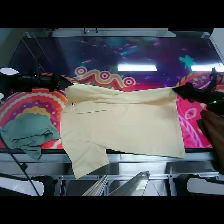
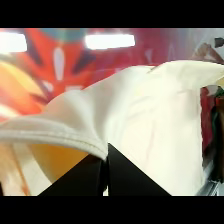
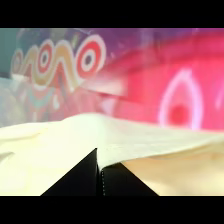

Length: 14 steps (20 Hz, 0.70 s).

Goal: Fold the shirts.

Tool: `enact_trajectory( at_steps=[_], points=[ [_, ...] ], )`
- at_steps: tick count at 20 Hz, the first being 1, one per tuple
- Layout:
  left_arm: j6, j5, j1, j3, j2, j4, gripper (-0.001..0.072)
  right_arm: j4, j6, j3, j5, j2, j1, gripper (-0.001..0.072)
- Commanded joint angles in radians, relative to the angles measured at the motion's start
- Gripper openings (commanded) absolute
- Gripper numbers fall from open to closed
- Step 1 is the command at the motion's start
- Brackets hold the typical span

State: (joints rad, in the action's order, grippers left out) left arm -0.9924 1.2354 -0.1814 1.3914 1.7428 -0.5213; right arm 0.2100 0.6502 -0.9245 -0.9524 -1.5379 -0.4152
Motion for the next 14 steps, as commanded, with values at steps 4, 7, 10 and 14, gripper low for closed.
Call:
enact_trajectory(
  at_steps=[4, 7, 10, 14],
  points=[
    [-0.022, 0.041, -0.044, 0.222, 0.241, -0.018, 0.002, -0.125, -0.093, -0.202, -0.052, -0.308, 0.002, 0.0013],
    [-0.03, 0.086, -0.048, 0.284, 0.264, -0.019, 0.0019, -0.094, -0.065, -0.266, -0.115, -0.308, -0.042, 0.0013],
    [-0.031, 0.083, -0.048, 0.286, 0.264, -0.026, 0.0019, 0.063, 0.02, -0.291, -0.153, -0.308, -0.109, 0.0013],
    [-0.037, 0.08, -0.048, 0.257, 0.264, -0.063, 0.0019, 0.219, 0.057, -0.29, -0.193, -0.309, -0.131, 0.0013]
  ],
)
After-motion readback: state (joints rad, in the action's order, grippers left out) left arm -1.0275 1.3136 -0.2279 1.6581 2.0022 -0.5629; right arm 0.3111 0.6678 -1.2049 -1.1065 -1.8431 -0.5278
